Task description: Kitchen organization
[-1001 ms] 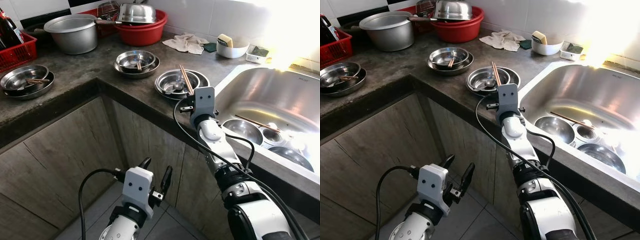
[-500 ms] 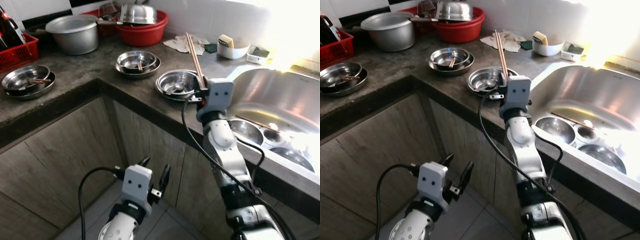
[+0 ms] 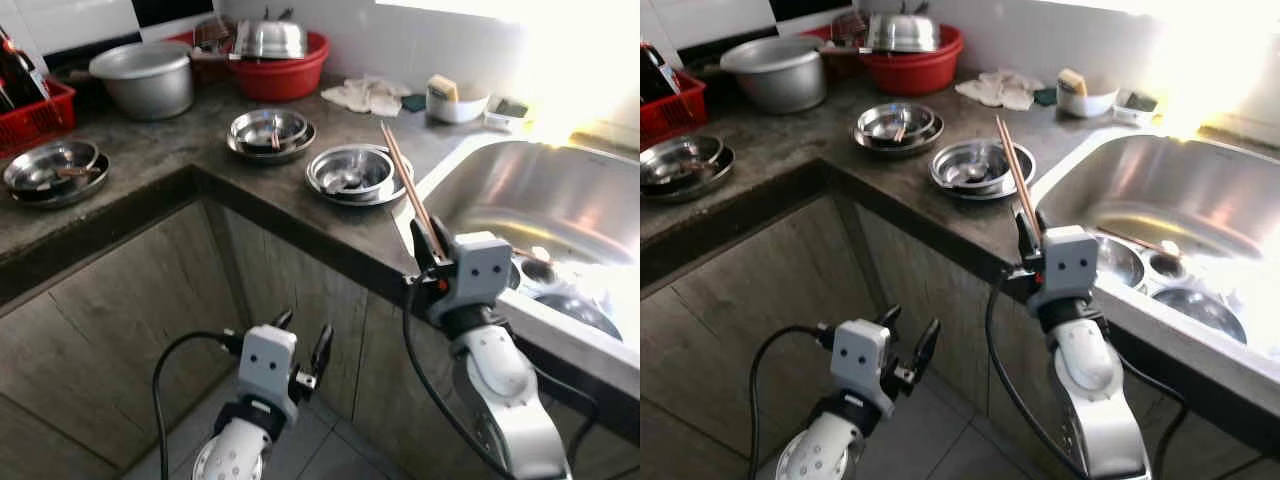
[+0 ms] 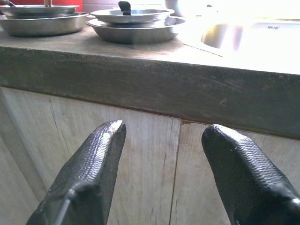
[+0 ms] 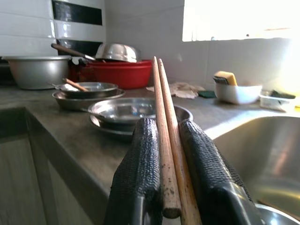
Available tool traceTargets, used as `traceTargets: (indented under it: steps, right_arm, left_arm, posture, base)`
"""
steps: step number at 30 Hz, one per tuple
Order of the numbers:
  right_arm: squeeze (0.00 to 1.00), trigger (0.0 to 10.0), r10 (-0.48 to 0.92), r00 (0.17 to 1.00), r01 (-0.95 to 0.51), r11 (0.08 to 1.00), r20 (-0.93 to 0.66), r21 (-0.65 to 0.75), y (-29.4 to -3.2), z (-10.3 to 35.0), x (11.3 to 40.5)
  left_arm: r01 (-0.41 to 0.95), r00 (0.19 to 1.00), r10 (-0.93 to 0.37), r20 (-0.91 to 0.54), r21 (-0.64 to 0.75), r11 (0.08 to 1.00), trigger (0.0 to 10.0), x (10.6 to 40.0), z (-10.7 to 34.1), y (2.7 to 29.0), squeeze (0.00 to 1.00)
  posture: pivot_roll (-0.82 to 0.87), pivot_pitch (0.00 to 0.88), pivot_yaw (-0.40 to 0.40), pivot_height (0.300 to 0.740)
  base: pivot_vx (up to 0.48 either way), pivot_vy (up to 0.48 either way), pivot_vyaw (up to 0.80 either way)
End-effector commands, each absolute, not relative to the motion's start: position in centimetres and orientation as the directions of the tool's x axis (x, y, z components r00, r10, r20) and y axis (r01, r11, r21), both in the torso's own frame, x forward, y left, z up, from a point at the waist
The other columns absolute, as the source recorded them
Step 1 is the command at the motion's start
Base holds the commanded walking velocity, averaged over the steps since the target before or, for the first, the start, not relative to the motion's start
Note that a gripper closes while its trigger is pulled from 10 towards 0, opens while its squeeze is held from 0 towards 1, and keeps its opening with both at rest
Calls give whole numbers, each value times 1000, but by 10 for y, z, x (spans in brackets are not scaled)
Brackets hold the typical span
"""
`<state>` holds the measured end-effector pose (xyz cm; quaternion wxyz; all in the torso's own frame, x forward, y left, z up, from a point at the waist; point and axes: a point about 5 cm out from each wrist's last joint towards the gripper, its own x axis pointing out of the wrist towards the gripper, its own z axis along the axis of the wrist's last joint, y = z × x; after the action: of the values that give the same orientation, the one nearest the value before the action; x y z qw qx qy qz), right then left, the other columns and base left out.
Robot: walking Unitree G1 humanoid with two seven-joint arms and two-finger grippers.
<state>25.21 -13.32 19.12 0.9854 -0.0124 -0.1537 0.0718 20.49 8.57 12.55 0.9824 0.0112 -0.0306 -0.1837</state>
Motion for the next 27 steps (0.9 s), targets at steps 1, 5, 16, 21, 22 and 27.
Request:
traceTargets:
  steps: [1,5,16,21,22,27]
  right_arm:
    - [0,0,153,944,-146,988,292,-45,-133,194,246]
    - [0,0,141,956,-137,990,259,-30,-133,189,242]
    - [0,0,116,970,-119,993,212,-1,-127,184,239]
    - [0,0,116,971,-118,993,210,-4,-126,185,239]
    - [0,0,115,971,-116,993,209,-4,-126,185,240]
    - [0,0,114,971,-114,993,212,-11,-125,187,242]
  left_arm:
    - [367,928,-368,51,29,930,10000,205,123,86,0]
    - [374,926,-375,48,26,927,10000,206,122,86,0]
    - [389,920,-390,43,36,921,10000,206,121,85,0]
    - [389,920,-390,40,36,921,10000,206,121,86,0]
    - [387,921,-388,36,41,921,10000,206,120,86,0]
    - [413,909,-416,14,87,907,10000,205,117,83,0]
  posture:
    - [3,59,10,740]
    - [-3,55,18,740]
    - [3,55,17,740]
    - [5,57,19,740]
    - [4,57,18,740]
    - [6,54,21,740]
  base:
    - [0,0,0]
    - [0,100,-200]
    - [0,479,-800]
    - [0,480,-800]
    - [0,0,-800]
    - [99,-96,-800]
